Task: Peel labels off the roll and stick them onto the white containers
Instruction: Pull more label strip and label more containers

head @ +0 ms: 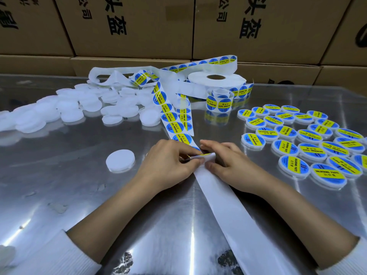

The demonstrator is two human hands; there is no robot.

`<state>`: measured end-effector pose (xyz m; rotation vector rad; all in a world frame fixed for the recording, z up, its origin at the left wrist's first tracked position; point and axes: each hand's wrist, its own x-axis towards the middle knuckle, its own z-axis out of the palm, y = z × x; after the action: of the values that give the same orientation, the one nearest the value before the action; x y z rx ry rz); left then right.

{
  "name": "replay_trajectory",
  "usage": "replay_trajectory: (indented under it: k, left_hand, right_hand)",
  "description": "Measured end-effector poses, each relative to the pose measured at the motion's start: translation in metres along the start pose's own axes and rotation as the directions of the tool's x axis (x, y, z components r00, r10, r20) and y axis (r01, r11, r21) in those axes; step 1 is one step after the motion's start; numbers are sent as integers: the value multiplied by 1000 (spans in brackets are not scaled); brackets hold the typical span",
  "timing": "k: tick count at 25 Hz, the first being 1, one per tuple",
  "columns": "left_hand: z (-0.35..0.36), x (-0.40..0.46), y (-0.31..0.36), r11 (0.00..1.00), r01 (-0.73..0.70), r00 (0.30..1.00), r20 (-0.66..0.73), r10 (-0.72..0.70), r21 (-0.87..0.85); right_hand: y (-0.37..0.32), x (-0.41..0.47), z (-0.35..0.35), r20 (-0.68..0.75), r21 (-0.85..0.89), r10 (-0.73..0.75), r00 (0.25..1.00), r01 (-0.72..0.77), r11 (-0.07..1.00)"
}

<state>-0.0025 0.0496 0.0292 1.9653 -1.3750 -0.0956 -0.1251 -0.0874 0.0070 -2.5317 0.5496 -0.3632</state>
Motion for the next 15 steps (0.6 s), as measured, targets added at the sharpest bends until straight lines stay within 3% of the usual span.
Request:
replay_trajectory:
  k: [3,9,12,15]
  left_hand:
    - [0,1,-3,997,25,999,-23,-26,-67]
    - [-20,11,-8,939,-30,923,-370,-106,-343]
    - [-26,11,-7,935,-64,905,-415,-93,-349]
    - [-21,10,-7,954,-85,915,-403,-39,-286]
  right_hand:
    - [-1,-1,-2,7,15,22,1000,-22,1000]
    - [2,-1,-4,51,25,37,998,-38,999]
    - [-4,-2,-6,-13,219,70,997,-65,974]
    - [-11,-1,-11,-232,461,127,964,-6,888]
